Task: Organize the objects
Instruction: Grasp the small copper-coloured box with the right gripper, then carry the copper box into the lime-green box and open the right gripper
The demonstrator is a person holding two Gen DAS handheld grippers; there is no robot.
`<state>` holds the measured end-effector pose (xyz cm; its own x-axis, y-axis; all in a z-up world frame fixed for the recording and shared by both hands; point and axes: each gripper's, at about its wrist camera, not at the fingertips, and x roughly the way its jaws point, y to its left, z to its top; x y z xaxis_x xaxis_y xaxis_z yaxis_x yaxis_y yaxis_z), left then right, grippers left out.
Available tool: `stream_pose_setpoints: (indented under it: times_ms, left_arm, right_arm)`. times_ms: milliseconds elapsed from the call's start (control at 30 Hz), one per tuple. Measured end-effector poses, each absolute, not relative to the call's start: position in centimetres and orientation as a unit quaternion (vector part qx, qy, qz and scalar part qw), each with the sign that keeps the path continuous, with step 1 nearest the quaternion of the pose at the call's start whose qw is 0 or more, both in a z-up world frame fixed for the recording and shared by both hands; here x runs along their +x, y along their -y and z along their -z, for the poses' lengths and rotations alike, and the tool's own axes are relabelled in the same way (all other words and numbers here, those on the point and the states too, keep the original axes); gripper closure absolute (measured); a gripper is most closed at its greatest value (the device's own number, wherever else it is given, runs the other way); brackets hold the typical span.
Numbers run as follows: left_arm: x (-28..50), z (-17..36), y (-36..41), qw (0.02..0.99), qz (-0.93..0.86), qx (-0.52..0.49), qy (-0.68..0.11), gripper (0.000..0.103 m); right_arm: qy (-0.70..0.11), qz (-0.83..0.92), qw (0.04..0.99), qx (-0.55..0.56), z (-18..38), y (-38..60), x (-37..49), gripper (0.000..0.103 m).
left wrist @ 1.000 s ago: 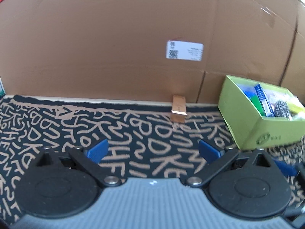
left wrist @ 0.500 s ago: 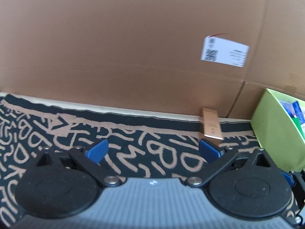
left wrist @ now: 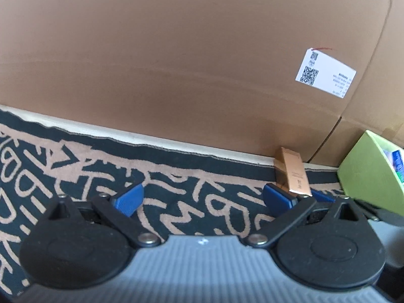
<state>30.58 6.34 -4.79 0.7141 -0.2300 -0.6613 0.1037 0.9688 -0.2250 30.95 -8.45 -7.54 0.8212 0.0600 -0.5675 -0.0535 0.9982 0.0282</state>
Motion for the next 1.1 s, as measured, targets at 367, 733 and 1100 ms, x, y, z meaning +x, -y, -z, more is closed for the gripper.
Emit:
stream_pose_setpoints:
  times_ms: [367, 733, 1100]
  left_arm:
    - [29.9, 5.3, -2.7, 0.892, 0.183, -0.111, -0.398, 0.013]
    - [25.5, 5.3, 2.8, 0.881, 0.247, -0.026, -0.403, 0.038]
    - [17.7, 5.4, 6.6, 0.880, 0.270, 0.047, -0.388, 0.044]
  right_arm:
    - [-0.291, -0.083, 0.953, -0.017, 7.5, 9.1, 24.4, 0.066]
    - [-0.295, -0.107, 0.949, -0.017, 7.7, 10.4, 16.1, 0.066]
    - [-0.296, -0.080, 0.952, 0.008, 8.1, 13.3, 10.4, 0.067]
